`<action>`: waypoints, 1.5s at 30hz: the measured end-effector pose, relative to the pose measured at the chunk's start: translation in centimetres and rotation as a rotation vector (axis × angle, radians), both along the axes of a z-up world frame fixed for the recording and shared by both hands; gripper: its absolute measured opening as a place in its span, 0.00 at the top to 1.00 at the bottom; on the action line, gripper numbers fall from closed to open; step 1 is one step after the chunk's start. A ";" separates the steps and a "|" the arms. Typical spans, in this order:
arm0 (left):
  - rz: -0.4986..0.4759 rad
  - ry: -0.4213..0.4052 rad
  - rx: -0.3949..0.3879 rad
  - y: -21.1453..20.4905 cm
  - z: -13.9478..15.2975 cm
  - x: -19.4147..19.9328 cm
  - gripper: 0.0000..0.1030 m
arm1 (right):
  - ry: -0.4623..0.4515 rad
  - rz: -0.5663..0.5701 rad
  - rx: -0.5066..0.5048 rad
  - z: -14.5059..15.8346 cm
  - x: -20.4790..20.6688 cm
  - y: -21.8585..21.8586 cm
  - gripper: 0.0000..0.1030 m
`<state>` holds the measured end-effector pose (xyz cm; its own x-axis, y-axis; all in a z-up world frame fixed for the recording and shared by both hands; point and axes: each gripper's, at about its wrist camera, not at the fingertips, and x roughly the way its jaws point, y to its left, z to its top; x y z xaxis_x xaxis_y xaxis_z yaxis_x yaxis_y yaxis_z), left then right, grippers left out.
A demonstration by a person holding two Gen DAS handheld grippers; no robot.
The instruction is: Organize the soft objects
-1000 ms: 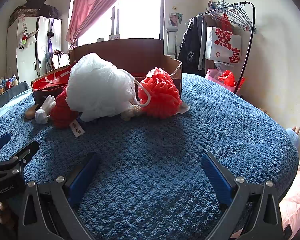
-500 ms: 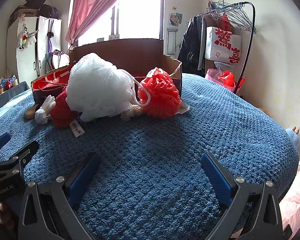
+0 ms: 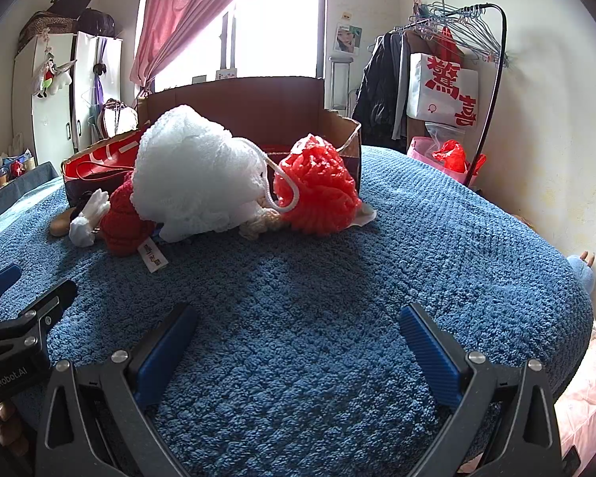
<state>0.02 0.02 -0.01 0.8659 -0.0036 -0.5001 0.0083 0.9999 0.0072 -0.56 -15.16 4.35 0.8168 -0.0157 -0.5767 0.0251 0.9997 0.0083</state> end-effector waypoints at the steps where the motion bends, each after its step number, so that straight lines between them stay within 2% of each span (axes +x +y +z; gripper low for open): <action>1: 0.000 0.000 0.000 0.0 0.0 0.0 0.00 | 0.000 0.000 0.000 0.0 0.0 0.0 0.00; 24: -0.002 0.011 0.000 0.0 0.1 0.1 0.00 | 0.008 0.006 0.010 0.2 -0.3 0.3 0.00; 28: -0.007 0.027 -0.005 -0.2 0.8 0.5 0.00 | 0.012 0.012 0.019 2.0 1.1 -0.6 0.00; 33: -0.022 0.042 -0.006 -0.4 1.6 1.5 0.00 | 0.002 0.014 0.024 1.9 1.8 -1.0 0.00; 45: -0.041 0.034 -0.007 -0.4 4.2 3.7 0.00 | -0.031 0.013 0.063 4.8 4.9 -2.9 0.00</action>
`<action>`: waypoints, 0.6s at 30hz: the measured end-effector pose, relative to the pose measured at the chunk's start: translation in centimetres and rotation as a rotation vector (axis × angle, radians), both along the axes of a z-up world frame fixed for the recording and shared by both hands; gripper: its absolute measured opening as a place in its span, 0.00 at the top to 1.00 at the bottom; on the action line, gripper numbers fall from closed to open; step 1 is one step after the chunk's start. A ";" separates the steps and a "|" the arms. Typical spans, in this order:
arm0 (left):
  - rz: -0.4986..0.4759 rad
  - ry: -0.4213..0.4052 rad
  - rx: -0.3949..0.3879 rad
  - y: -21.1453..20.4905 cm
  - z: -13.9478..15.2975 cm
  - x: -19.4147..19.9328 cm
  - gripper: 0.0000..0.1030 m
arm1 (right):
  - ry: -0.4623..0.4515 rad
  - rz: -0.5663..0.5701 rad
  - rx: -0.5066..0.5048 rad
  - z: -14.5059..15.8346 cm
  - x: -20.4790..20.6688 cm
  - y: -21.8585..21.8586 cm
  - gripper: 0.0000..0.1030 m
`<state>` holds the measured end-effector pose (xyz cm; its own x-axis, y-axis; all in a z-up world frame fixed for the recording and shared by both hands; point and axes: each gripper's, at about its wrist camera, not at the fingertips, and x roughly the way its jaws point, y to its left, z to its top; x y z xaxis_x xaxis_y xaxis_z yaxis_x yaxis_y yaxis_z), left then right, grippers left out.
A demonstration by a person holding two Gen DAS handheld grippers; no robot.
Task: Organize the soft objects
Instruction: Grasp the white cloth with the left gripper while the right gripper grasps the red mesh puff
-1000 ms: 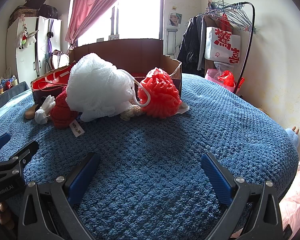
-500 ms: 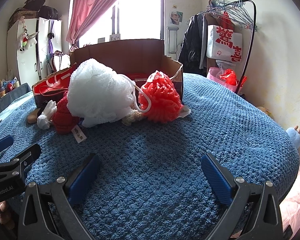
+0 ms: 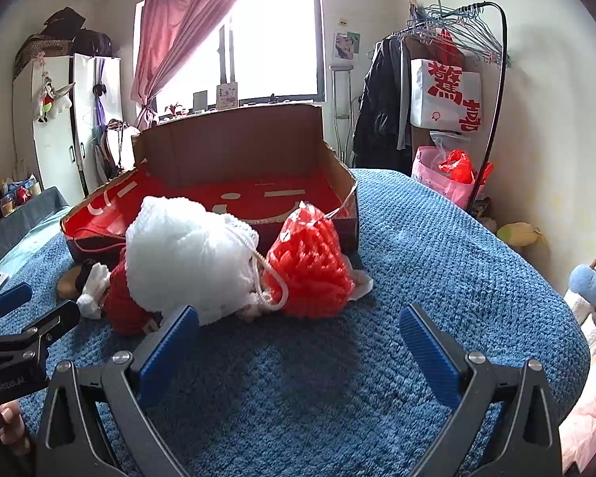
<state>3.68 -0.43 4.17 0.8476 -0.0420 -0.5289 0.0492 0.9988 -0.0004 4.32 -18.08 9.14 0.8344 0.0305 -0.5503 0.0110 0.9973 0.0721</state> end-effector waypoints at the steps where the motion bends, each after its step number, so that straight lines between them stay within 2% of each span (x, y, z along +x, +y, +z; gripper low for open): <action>1: -0.004 0.005 -0.003 0.0 0.3 0.3 0.00 | 0.000 -0.003 0.002 0.2 0.3 -0.2 0.00; 14: -0.038 0.084 -0.024 0.5 1.1 3.5 0.00 | 0.037 -0.027 0.054 1.6 4.3 -2.7 0.00; 16: -0.051 0.100 -0.033 0.4 1.0 3.9 0.05 | 0.056 -0.021 0.064 1.5 5.2 -3.1 0.00; 18: -0.063 0.114 -0.044 0.5 0.8 4.1 0.20 | 0.088 -0.008 0.079 1.1 6.2 -3.4 0.06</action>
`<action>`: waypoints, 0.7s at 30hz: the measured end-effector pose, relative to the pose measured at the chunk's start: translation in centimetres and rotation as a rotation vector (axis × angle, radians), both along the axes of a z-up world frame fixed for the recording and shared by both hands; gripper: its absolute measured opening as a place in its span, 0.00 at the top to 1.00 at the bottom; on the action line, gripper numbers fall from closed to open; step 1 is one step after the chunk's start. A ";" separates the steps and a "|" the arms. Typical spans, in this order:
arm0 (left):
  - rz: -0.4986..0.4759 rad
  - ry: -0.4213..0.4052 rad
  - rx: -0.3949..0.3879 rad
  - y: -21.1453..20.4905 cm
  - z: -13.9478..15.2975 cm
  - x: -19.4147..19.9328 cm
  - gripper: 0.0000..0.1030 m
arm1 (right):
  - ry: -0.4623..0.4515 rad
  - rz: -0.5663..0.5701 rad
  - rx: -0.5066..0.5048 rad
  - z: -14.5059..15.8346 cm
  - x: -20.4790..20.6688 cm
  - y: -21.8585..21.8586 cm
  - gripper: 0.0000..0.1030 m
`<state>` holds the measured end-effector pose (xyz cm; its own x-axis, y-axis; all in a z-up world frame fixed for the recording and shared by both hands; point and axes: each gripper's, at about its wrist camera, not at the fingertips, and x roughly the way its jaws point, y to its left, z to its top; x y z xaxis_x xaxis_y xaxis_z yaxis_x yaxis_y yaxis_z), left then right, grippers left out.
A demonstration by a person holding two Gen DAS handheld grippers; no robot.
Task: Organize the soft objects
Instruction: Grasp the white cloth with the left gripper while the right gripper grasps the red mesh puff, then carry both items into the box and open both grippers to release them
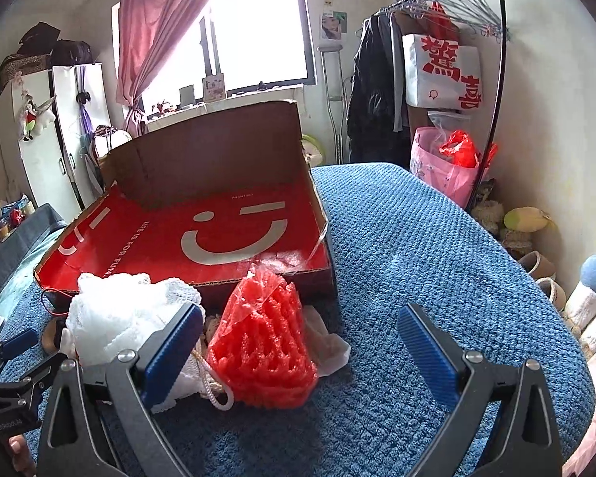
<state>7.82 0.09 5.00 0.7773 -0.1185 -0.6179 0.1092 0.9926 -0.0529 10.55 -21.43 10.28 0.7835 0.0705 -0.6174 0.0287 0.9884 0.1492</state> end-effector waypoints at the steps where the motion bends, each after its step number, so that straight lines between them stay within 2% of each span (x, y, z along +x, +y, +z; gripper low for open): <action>1: -0.009 0.010 -0.007 0.0 -0.1 0.1 0.25 | 0.023 0.009 0.010 -0.3 0.6 -0.1 0.08; 3: -0.036 0.036 -0.028 -0.2 -0.5 0.5 0.45 | 0.073 0.036 0.038 -1.2 1.5 -0.1 0.19; 4: -0.053 0.054 -0.041 -0.2 -0.8 0.7 0.48 | 0.092 0.057 0.069 -1.6 1.8 -0.2 0.24; 5: -0.070 0.075 -0.054 -0.3 -1.1 0.9 0.56 | 0.109 0.092 0.120 -2.1 2.0 -0.3 0.42; 6: -0.076 0.087 -0.063 -0.3 -1.3 1.0 0.68 | 0.120 0.130 0.169 -2.4 2.1 -0.2 0.53; 11: -0.088 0.099 -0.074 -0.3 -1.3 1.0 0.74 | 0.061 0.148 0.138 -1.3 0.9 0.3 0.58; 21: -0.114 0.048 -0.077 0.1 0.8 -0.1 0.75 | -0.052 0.143 0.124 2.8 -0.9 -0.3 0.58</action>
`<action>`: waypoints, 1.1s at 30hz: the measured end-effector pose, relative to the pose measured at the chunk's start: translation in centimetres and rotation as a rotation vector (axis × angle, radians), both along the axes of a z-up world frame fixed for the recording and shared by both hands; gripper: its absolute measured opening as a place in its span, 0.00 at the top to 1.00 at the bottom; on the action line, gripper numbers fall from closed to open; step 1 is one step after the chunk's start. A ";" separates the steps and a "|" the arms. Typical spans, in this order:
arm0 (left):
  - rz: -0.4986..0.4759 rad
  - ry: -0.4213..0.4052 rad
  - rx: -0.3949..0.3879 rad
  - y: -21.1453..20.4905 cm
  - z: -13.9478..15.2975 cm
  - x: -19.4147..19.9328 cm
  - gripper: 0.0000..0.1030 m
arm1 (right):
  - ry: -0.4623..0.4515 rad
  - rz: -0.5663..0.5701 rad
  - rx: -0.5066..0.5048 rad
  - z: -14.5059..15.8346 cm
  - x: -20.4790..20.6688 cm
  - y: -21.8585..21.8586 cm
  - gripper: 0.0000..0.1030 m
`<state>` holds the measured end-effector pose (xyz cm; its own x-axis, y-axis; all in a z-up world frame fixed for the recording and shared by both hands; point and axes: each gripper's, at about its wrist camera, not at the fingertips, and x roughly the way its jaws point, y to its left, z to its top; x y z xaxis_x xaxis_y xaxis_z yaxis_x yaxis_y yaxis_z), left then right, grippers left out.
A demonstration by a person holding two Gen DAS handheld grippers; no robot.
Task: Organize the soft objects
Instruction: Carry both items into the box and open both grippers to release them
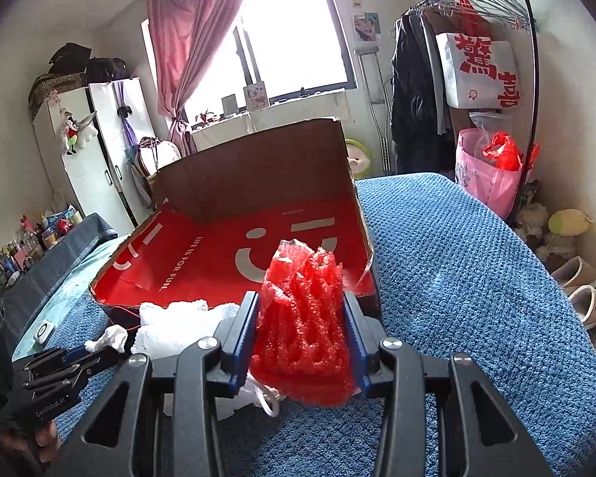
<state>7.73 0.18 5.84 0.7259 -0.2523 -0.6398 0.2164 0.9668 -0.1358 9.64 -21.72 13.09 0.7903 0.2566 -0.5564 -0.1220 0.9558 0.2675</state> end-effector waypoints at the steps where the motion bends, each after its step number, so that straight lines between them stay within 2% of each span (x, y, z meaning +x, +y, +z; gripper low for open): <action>1: 0.000 -0.011 0.000 0.0 0.3 -0.2 0.75 | -0.004 0.001 -0.004 0.1 -0.1 0.1 0.58; 10: 0.001 -0.045 0.001 0.6 1.6 -0.1 0.75 | 0.001 0.024 -0.006 0.4 0.4 0.8 0.58; 18: -0.010 -0.124 0.005 1.0 5.0 2.4 0.75 | -0.049 0.110 -0.024 3.3 4.0 3.2 0.58; 21: -0.047 -0.123 -0.009 1.0 6.5 4.9 0.75 | -0.036 0.165 -0.006 4.5 7.2 4.3 0.57; 24: -0.083 -0.119 0.017 0.4 8.0 8.3 0.75 | 0.011 0.210 0.013 4.9 11.6 5.1 0.57; 29: -0.140 -0.073 0.046 -0.6 9.0 14.1 0.75 | 0.150 0.251 0.049 3.6 20.0 6.1 0.57; 33: -0.169 -0.022 0.067 -1.2 8.1 19.1 0.75 | 0.241 0.241 0.040 1.8 24.9 6.5 0.57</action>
